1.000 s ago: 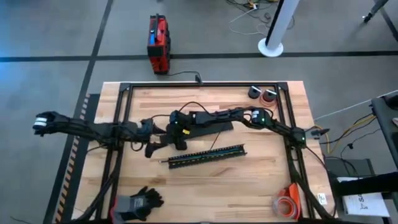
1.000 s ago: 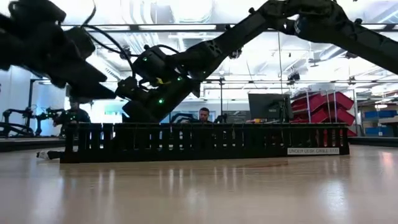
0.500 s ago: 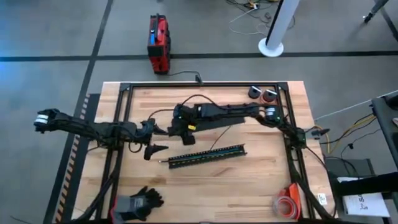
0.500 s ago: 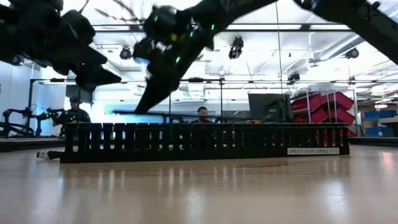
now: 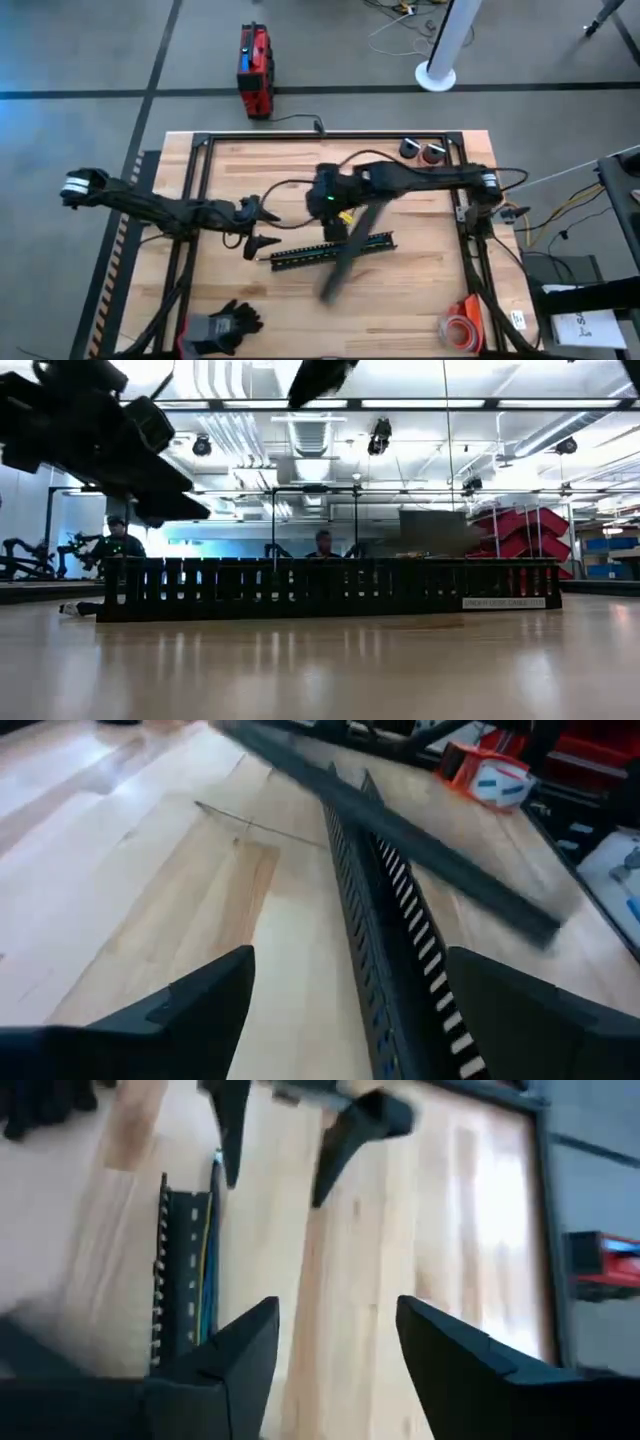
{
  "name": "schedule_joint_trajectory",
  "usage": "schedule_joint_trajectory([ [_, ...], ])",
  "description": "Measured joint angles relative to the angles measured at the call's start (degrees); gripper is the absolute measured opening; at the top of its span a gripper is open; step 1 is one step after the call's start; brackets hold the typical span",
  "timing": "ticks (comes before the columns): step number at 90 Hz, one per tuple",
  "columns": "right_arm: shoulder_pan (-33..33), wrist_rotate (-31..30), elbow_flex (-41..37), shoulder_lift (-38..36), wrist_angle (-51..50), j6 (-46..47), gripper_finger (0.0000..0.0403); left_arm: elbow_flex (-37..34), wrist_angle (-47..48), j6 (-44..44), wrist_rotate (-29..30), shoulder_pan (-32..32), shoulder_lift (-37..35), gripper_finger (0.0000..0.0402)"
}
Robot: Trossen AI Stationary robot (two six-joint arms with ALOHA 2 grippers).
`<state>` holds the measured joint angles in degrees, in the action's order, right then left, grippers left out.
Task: Ziptie cables
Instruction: Insert the cable duct cover into the cable duct
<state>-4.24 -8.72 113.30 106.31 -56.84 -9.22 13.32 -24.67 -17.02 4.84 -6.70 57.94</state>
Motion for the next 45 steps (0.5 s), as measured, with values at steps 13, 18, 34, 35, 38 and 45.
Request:
schedule_joint_trajectory([
  [13,-1.5,-2.0,-0.1,-2.9,-1.9,2.7,0.0133,4.8,-4.3,0.0,0.0,-0.5,8.7,0.0322],
  [18,-1.7,-2.1,-0.1,-3.2,-3.0,3.7,0.0112,7.3,-4.6,0.0,0.0,-0.5,11.7,0.0327],
  [34,-2.7,-2.0,-2.2,-2.6,-8.1,6.8,0.0064,14.4,-3.8,0.0,0.0,-0.6,21.6,0.0336],
  [35,-2.9,-2.0,-2.6,-2.6,-8.1,7.0,0.0063,14.8,-3.7,0.1,0.0,-0.6,22.2,0.0335],
  [38,-3.3,-2.0,-3.9,-2.6,-8.3,7.5,0.0057,15.9,-3.3,0.5,0.0,-0.6,23.9,0.0334],
  [45,-4.8,-1.9,-7.4,-2.5,-8.4,8.6,0.0046,18.4,-1.4,1.6,0.0,-0.6,27.5,0.0327],
])
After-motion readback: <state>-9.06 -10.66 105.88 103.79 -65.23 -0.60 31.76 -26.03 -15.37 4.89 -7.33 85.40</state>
